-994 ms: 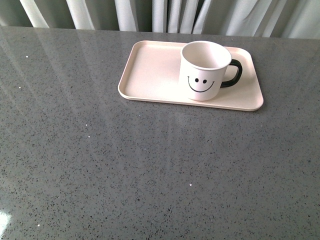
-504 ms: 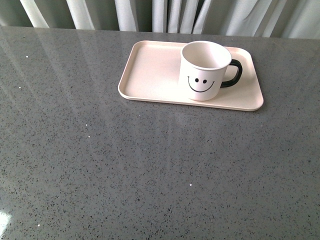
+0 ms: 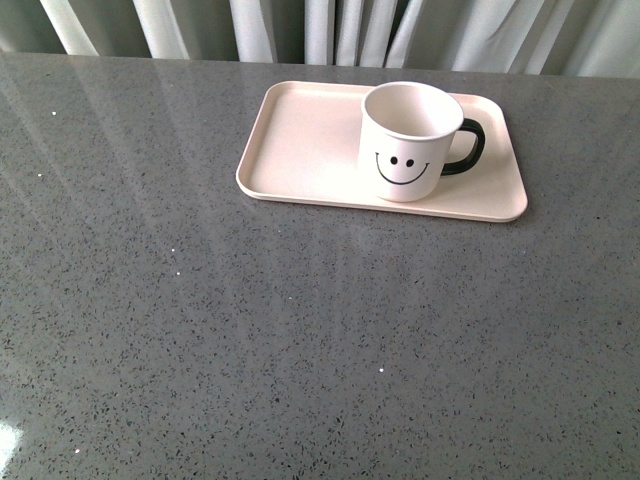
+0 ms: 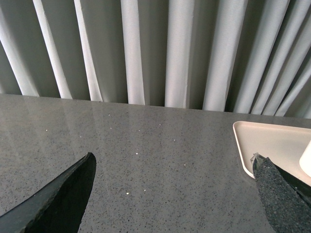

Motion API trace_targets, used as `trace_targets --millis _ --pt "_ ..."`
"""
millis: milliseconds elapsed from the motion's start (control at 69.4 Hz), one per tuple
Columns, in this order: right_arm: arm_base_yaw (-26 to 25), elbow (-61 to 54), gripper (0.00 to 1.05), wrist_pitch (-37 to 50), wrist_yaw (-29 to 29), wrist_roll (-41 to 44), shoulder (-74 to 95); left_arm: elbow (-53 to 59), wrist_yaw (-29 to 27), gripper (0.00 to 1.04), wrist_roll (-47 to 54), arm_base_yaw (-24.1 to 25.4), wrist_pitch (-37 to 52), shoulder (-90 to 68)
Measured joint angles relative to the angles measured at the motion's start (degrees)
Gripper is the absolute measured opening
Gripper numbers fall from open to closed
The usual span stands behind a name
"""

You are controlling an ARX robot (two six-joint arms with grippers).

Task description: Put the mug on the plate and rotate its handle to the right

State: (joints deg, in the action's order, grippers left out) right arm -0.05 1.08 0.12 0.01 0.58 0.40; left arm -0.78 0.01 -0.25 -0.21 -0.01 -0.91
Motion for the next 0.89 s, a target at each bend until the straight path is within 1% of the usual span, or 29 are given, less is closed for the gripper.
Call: trace_targets --millis 29,58,115,173,519,548,620,893 --pt "0.0 0.0 0.04 0.0 0.0 0.0 0.0 0.0 0.0 0.95 0.0 0.0 0.0 0.0" --pt "0.0 0.0 0.09 0.0 0.0 0.0 0.0 0.0 0.0 0.95 0.0 0.0 0.0 0.0" --pt "0.0 0.0 0.19 0.0 0.0 0.0 -0.1 0.0 0.0 0.95 0.0 0.0 0.0 0.0" --pt "0.0 0.0 0.34 0.0 0.0 0.0 -0.1 0.0 0.0 0.95 0.0 0.0 0.0 0.0" --pt "0.0 0.0 0.94 0.0 0.0 0.0 -0.1 0.0 0.0 0.95 0.0 0.0 0.0 0.0" --pt "0.0 0.0 0.97 0.0 0.0 0.0 -0.1 0.0 0.0 0.95 0.0 0.0 0.0 0.0" --pt "0.0 0.0 0.95 0.0 0.0 0.0 -0.1 0.0 0.0 0.95 0.0 0.0 0.0 0.0" --pt "0.0 0.0 0.96 0.0 0.0 0.0 -0.1 0.0 0.0 0.95 0.0 0.0 0.0 0.0"
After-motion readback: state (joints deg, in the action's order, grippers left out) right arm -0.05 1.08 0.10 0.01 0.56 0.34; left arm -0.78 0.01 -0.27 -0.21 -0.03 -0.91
